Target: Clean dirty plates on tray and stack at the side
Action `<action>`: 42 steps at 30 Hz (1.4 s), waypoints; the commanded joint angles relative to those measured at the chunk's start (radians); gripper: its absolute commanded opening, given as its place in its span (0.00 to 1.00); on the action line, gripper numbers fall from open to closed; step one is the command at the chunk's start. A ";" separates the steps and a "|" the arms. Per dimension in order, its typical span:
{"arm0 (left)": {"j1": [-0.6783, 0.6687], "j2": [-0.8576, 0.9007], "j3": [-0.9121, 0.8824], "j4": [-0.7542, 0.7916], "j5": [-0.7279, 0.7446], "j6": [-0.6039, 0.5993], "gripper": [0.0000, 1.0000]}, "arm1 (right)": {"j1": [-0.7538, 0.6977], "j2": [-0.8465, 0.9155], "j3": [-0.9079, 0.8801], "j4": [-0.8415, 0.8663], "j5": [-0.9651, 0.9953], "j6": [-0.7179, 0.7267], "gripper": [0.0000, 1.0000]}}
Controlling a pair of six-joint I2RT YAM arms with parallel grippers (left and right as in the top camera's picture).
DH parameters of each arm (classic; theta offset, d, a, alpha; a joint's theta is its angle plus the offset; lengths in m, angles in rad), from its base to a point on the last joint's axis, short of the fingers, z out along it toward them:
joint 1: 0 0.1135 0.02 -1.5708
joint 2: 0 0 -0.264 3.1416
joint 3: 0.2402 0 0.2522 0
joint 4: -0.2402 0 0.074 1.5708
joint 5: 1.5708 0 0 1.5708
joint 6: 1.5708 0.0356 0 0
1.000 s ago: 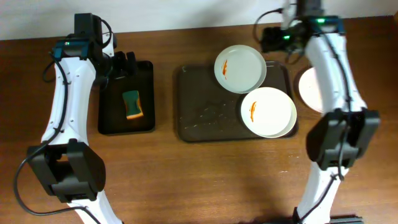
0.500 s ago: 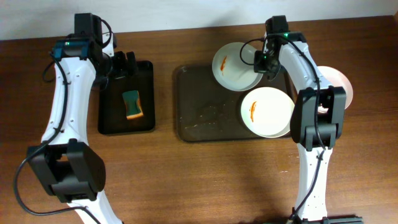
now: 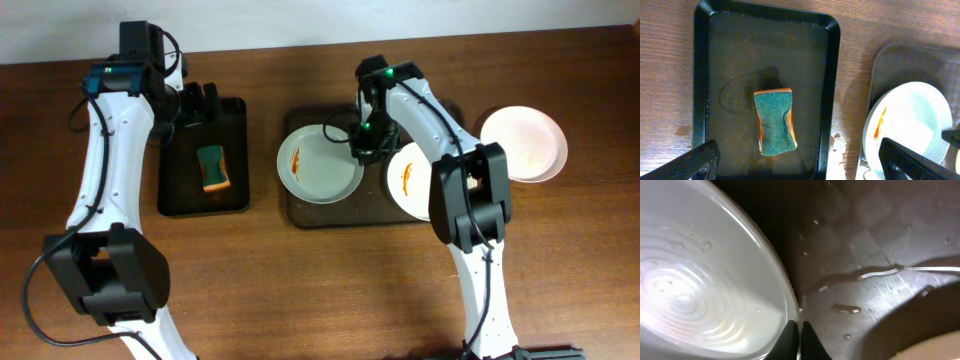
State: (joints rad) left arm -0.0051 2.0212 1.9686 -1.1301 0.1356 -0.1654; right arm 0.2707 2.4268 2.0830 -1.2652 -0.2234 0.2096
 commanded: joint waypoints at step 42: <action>-0.090 0.387 -0.037 -0.034 -0.260 -0.133 0.00 | -0.023 0.016 -0.002 0.058 0.055 0.005 0.98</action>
State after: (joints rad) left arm -0.1081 2.3775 1.9472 -1.1603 -0.1089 -0.3054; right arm 0.2420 2.4268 2.0827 -1.2098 -0.1818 0.2100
